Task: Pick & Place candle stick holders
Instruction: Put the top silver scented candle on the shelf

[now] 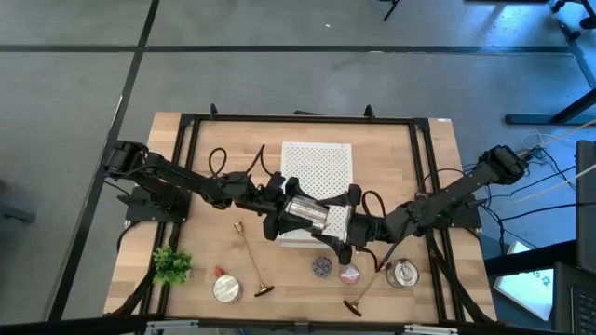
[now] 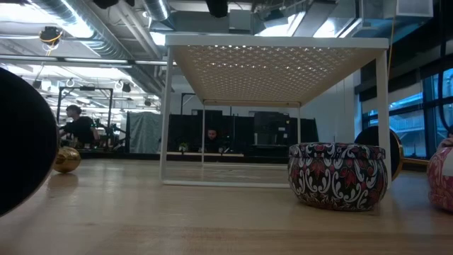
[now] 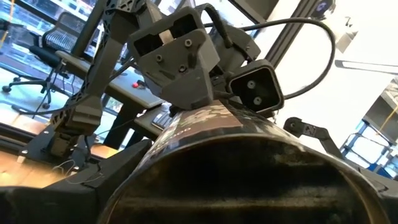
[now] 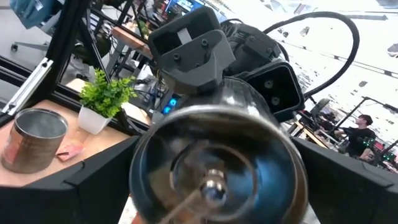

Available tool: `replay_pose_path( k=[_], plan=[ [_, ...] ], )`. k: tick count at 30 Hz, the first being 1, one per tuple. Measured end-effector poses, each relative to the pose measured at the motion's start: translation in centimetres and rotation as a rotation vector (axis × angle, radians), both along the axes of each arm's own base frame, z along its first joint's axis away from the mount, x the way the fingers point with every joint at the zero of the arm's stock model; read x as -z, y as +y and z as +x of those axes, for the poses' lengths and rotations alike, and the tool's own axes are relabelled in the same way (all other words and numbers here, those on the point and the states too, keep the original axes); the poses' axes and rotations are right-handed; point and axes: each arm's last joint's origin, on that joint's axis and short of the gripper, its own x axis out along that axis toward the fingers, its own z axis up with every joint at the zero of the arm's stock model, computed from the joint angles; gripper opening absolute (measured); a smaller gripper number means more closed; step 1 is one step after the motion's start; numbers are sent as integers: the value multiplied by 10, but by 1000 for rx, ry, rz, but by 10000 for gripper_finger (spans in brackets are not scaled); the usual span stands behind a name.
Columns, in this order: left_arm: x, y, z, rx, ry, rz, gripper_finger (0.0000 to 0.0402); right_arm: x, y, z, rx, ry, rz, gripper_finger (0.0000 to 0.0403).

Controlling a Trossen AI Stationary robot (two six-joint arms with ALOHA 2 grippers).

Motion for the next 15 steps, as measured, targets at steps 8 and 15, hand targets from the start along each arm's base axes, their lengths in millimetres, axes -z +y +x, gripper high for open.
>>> replay_pose_path(
  k=[8,15],
  plan=[
    [4,-1,4,21,-22,-14,351,10,-7,14,-33,12,0,400],
    [0,-4,2,56,-57,-20,351,17,-13,21,-6,41,-26,400]
  ],
)
